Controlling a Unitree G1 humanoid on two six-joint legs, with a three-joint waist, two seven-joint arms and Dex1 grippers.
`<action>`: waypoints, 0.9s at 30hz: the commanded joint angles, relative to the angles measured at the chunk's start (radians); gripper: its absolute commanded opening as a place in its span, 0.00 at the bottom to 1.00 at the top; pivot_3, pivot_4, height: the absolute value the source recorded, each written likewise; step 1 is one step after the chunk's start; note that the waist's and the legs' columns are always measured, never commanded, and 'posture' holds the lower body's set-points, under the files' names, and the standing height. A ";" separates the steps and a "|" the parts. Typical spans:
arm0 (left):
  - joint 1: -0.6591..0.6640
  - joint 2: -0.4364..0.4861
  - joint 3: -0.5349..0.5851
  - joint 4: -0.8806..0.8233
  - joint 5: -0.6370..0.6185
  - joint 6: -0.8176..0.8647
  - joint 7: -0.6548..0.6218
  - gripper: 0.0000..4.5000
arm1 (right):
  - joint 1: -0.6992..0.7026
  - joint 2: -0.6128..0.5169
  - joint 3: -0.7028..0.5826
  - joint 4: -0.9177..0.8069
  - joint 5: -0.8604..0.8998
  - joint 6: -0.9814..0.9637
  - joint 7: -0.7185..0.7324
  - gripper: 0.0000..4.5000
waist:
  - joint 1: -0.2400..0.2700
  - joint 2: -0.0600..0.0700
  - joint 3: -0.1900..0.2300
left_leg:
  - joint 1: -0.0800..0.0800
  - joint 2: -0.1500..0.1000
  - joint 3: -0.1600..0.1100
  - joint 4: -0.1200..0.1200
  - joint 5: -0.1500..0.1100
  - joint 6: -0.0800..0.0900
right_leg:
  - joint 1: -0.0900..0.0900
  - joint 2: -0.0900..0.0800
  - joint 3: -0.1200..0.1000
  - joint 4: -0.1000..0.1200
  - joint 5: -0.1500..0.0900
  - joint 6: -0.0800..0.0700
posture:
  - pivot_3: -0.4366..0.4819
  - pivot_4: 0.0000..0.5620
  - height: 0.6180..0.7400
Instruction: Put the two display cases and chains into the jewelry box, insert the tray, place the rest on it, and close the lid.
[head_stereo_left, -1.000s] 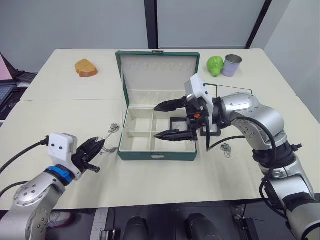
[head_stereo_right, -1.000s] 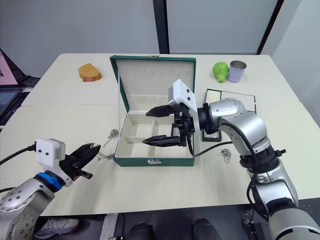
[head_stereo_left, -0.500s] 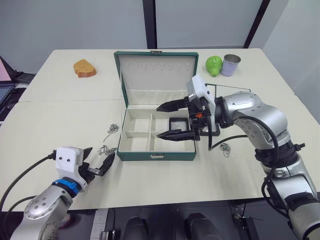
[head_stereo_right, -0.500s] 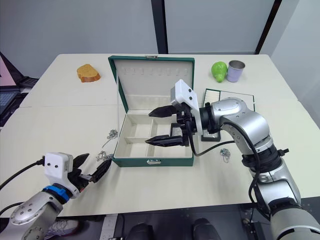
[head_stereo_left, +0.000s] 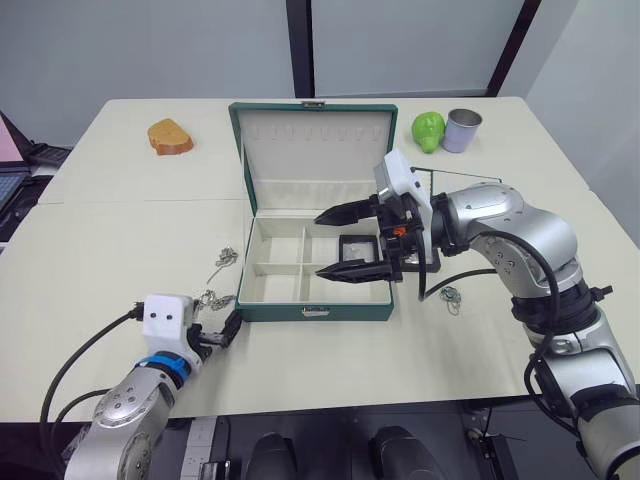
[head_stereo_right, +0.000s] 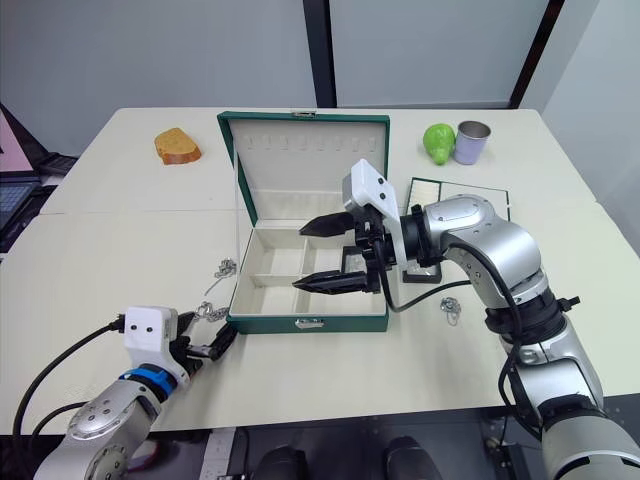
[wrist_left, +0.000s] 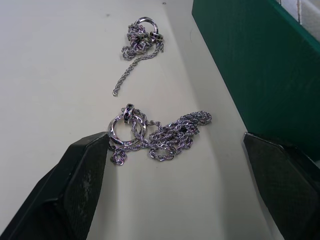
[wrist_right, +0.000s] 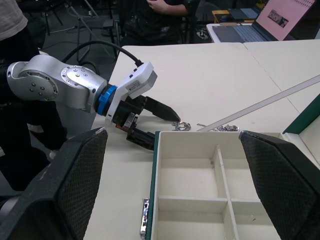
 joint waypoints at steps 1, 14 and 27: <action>-0.010 -0.011 -0.002 -0.005 0.012 0.031 0.028 0.99 | -0.028 -0.005 -0.032 -0.036 0.023 -0.001 0.005 1.00 | 0.000 0.000 0.000 | 0.000 0.000 0.000 0.000 0.000 0.000 | 0.000 0.000 0.000 0.000 0.000 0.000 | 0.48 0.27 1.00; -0.043 -0.004 -0.005 0.003 0.036 0.097 0.051 0.99 | -0.028 -0.004 -0.030 -0.040 0.020 -0.002 0.004 1.00 | 0.000 0.000 0.000 | 0.000 0.000 0.000 0.000 0.000 0.000 | 0.000 0.000 0.000 0.000 0.000 0.000 | 0.48 0.27 1.00; -0.034 0.010 -0.025 0.009 0.046 0.161 0.029 0.75 | -0.032 -0.001 -0.030 -0.031 0.018 -0.009 0.005 1.00 | 0.001 0.000 0.000 | 0.002 0.000 0.000 0.000 0.000 0.000 | 0.002 0.000 0.000 0.000 0.000 0.000 | 0.48 0.27 1.00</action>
